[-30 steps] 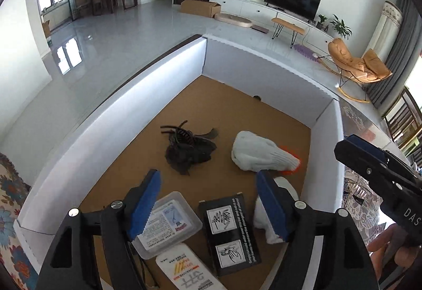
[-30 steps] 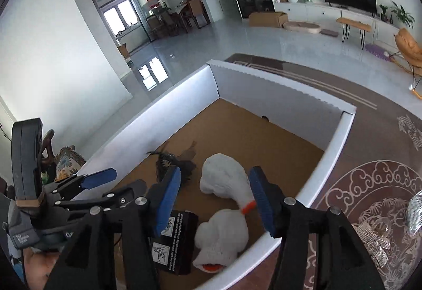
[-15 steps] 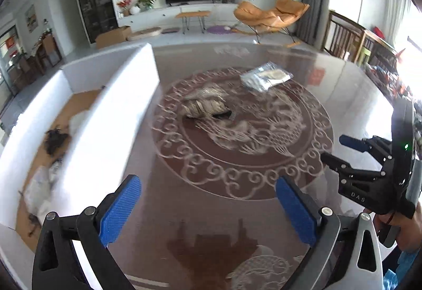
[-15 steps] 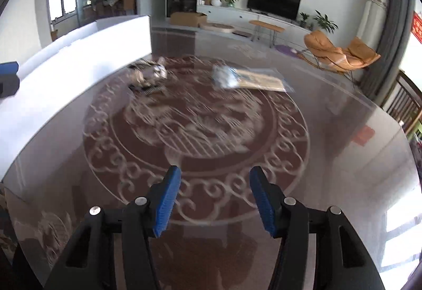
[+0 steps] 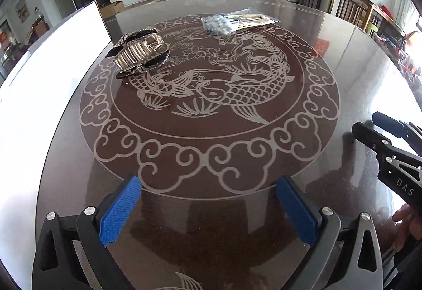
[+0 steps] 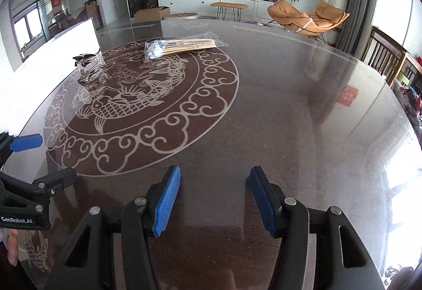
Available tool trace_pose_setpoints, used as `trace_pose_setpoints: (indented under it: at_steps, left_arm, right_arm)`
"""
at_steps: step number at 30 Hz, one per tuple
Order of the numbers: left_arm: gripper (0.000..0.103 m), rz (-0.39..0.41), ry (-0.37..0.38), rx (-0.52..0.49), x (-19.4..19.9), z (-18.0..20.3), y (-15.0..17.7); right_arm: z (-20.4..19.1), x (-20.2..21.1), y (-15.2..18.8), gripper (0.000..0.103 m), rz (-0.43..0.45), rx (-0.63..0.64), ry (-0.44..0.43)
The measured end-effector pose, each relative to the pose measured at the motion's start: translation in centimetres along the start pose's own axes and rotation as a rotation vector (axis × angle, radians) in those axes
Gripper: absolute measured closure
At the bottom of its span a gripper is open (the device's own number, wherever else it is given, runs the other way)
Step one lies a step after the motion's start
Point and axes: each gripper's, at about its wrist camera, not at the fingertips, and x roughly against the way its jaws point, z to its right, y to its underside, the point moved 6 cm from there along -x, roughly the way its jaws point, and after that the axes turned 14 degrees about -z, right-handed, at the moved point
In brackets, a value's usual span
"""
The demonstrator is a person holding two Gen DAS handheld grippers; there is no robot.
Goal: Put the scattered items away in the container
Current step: 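Move both grippers back over the table, then grasp the rhinestone bow clip and clear hair clip with the left gripper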
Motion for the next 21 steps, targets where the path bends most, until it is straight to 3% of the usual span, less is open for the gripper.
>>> trace_pose_setpoints:
  at_steps: [5, 9, 11, 13, 16, 21]
  left_arm:
    - [0.000, 0.053, 0.022, 0.074, 1.9, -2.0, -2.8]
    - [0.000, 0.089, 0.036, 0.145, 4.3, -4.2, -8.6]
    - [0.000, 0.102, 0.001, 0.191, 4.8, -5.7, -11.9]
    - [0.000, 0.107, -0.043, 0.244, 4.3, -7.2, -14.6]
    - [0.000, 0.071, -0.026, 0.296, 2.0, -8.4, -17.5]
    - [0.000, -0.001, -0.042, 0.286, -1.9, -8.9, -18.6]
  right_arm:
    - [-0.1, -0.2, 0.0, 0.045, -0.001, -0.003, 0.010]
    - [-0.1, -0.5, 0.0, 0.044, -0.003, -0.006, 0.017]
    - [-0.1, -0.6, -0.1, 0.043, -0.004, -0.007, 0.017]
    - [-0.2, -0.6, -0.2, 0.043, -0.004, -0.008, 0.017]
    - [-0.2, -0.5, -0.2, 0.043, -0.004, -0.007, 0.018]
    - [-0.2, -0.5, -0.2, 0.043, -0.004, -0.008, 0.016]
